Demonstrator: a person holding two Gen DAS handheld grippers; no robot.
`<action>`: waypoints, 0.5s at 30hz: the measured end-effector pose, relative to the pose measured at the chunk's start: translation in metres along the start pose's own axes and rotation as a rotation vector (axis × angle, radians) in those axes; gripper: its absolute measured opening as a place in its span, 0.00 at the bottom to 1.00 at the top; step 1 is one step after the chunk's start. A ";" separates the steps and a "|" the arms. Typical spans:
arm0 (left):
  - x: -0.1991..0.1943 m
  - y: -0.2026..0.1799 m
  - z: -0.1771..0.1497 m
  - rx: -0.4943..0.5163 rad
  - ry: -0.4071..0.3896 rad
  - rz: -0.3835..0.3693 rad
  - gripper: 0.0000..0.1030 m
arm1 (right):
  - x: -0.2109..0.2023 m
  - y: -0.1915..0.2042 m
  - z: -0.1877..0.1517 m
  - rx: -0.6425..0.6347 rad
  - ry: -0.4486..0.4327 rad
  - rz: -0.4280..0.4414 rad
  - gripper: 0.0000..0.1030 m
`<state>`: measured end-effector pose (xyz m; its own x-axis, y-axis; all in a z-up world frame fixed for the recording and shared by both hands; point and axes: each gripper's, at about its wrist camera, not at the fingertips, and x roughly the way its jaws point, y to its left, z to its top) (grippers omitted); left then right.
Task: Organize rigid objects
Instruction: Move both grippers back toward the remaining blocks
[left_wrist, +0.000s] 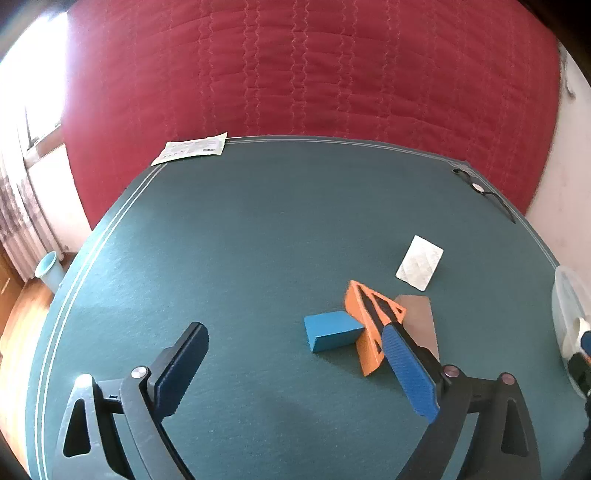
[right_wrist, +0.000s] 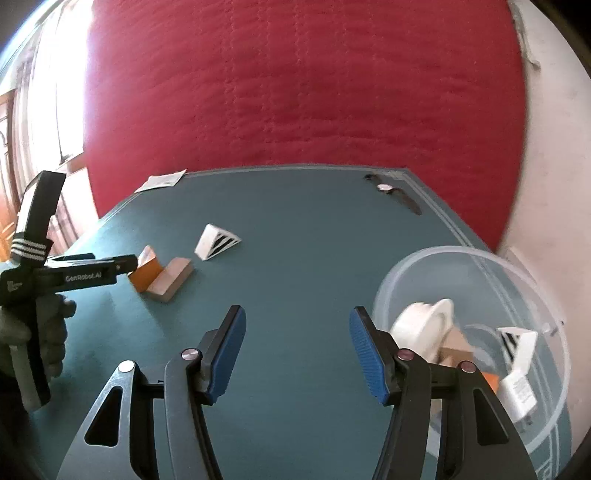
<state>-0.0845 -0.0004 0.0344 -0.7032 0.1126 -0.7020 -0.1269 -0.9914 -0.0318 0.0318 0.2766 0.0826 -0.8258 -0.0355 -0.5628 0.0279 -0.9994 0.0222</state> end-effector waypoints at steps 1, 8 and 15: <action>0.000 0.001 0.000 -0.003 0.000 0.001 0.94 | 0.001 0.002 -0.001 -0.002 0.004 0.007 0.58; 0.003 0.008 -0.001 -0.025 0.014 0.018 0.94 | 0.009 0.013 -0.006 -0.022 0.036 0.045 0.58; 0.015 -0.005 -0.002 0.009 0.047 0.022 0.94 | 0.012 0.015 -0.009 -0.020 0.056 0.060 0.58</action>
<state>-0.0935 0.0057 0.0228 -0.6720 0.0874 -0.7354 -0.1182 -0.9929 -0.0100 0.0269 0.2608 0.0686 -0.7897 -0.0952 -0.6060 0.0885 -0.9952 0.0411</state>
